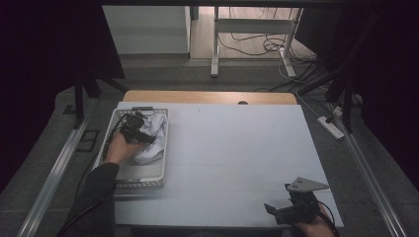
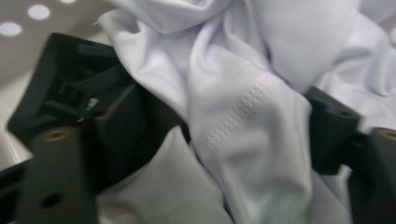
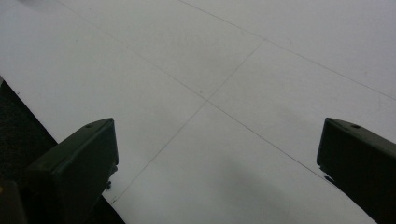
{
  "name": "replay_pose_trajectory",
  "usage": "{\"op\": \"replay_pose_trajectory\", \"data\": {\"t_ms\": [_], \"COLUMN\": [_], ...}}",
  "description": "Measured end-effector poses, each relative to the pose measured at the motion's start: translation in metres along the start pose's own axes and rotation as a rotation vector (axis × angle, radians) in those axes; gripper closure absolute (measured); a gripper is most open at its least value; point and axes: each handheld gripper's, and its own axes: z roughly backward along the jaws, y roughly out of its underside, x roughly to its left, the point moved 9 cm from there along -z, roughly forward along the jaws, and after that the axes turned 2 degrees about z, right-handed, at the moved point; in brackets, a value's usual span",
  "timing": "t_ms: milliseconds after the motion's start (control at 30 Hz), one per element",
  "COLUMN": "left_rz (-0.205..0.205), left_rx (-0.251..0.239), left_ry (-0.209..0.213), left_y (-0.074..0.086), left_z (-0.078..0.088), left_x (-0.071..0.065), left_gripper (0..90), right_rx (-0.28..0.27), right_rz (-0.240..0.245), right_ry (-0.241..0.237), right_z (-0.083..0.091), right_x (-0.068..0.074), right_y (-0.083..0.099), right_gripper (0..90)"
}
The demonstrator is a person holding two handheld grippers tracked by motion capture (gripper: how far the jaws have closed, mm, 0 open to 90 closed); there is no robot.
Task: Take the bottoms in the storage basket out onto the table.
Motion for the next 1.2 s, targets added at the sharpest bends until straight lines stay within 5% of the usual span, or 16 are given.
{"op": "replay_pose_trajectory", "data": {"t_ms": [133, 167, 300, 467, 800, 1200], "left_rz": [-0.021, -0.029, -0.024, 0.022, 0.050, 0.078], "left_rx": [-0.012, -0.023, -0.041, -0.052, -0.047, -0.106], "left_ry": [0.014, 0.034, 0.072, 0.104, 0.095, 0.126], "left_y": [-0.001, -0.001, -0.001, -0.001, -0.002, -0.007], "left_z": [0.003, 0.004, 0.005, 0.006, 0.010, 0.027], "left_x": [-0.004, -0.006, -0.007, -0.006, -0.006, -0.003], "left_gripper": [40.6, 50.2, 58.3, 62.8, 66.9, 68.0], "right_rx": [0.002, 0.003, 0.005, 0.005, 0.004, 0.003], "right_rz": [0.001, 0.001, 0.002, 0.000, -0.001, -0.003], "right_ry": [0.001, 0.001, 0.002, 0.002, 0.002, 0.001], "right_z": [0.000, 0.000, 0.000, 0.000, 0.000, 0.000], "right_x": [0.000, 0.000, 0.000, 0.000, 0.000, -0.001], "right_y": [0.000, 0.000, 0.000, 0.000, 0.000, 0.000], "right_gripper": [0.0, 0.0, 0.0, 0.0, 0.0, 0.0]}}
